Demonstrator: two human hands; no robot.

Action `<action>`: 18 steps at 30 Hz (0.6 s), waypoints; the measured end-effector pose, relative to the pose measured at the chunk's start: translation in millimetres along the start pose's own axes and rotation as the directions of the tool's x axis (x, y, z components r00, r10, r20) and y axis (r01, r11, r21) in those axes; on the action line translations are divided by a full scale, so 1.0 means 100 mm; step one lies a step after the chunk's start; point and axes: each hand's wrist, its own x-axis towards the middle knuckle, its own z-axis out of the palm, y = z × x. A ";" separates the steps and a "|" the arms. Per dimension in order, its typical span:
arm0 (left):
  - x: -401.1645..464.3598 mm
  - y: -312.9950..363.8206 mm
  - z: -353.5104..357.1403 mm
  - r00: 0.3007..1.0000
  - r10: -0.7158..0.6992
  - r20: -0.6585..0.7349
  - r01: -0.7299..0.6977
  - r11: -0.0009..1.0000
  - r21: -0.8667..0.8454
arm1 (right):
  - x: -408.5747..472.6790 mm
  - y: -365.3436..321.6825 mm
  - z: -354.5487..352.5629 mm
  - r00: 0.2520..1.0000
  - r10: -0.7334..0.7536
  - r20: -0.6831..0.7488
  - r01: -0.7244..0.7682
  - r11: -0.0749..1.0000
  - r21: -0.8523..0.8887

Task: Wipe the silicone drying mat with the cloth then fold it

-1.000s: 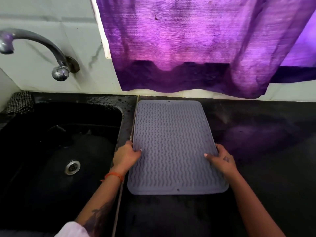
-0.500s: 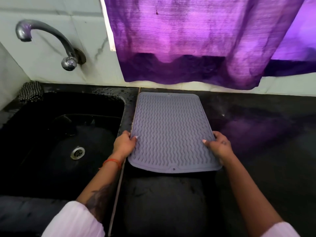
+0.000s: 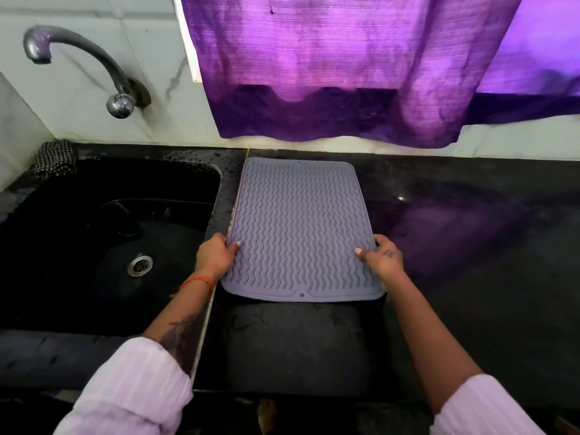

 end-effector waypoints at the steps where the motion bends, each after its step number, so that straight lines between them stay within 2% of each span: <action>1: 0.00 -0.01 -0.01 1.000 -0.003 -0.002 0.003 1.000 0.001 | 0.00 0.00 0.00 1.000 0.000 -0.004 0.000 1.000 0.001; 12: -0.14 -0.10 0.00 0.998 0.029 -0.051 -0.027 0.999 0.044 | -0.10 0.05 0.02 1.000 0.008 -0.021 -0.009 0.999 -0.038; 18: -0.29 -0.19 0.01 0.995 0.043 -0.086 -0.037 0.997 0.074 | -0.21 0.16 -0.03 0.999 0.036 -0.008 -0.036 0.999 -0.001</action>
